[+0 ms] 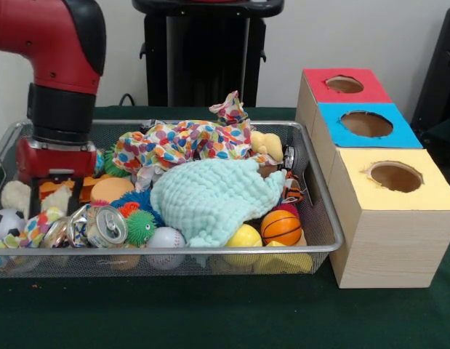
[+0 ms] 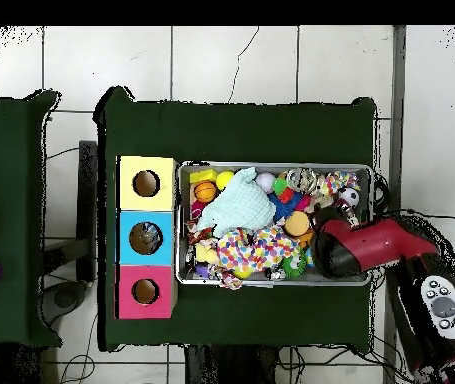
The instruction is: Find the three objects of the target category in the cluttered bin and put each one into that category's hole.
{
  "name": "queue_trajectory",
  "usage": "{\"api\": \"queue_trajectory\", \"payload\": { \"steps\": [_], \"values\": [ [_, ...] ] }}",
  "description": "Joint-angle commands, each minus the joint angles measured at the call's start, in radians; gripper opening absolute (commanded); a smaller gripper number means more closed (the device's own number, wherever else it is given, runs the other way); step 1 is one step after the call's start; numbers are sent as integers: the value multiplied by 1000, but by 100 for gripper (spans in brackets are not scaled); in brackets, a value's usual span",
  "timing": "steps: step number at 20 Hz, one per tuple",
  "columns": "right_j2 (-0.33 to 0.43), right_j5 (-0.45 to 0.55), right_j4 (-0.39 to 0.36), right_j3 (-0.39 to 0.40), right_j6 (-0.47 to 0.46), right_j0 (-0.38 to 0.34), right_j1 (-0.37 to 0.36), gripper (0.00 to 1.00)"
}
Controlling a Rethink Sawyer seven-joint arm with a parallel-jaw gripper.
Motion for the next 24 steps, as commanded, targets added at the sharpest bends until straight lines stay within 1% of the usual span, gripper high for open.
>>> {"api": "queue_trajectory", "payload": {
  "steps": [1,2,3,4,5,6,8,9,10,12,17,20,22,24],
  "values": [
    [-230,-90,-46,-53,297,108,94,100],
    [-212,-81,-7,-42,266,88,90,100],
    [-168,-52,45,-24,212,47,81,100],
    [-138,-38,80,-13,175,14,85,100],
    [-102,-13,107,-6,124,-12,82,100],
    [-82,1,118,-1,85,-26,82,100],
    [-70,28,152,2,57,-40,85,100],
    [-65,41,170,3,43,-47,86,0],
    [-67,36,174,2,37,-46,86,0],
    [-107,-2,154,-12,61,-11,85,0],
    [-116,15,150,8,23,11,47,0],
    [-119,24,159,18,25,15,35,0],
    [-101,47,192,47,19,-2,16,0],
    [-74,82,259,104,31,-27,-14,0]
  ]
}}
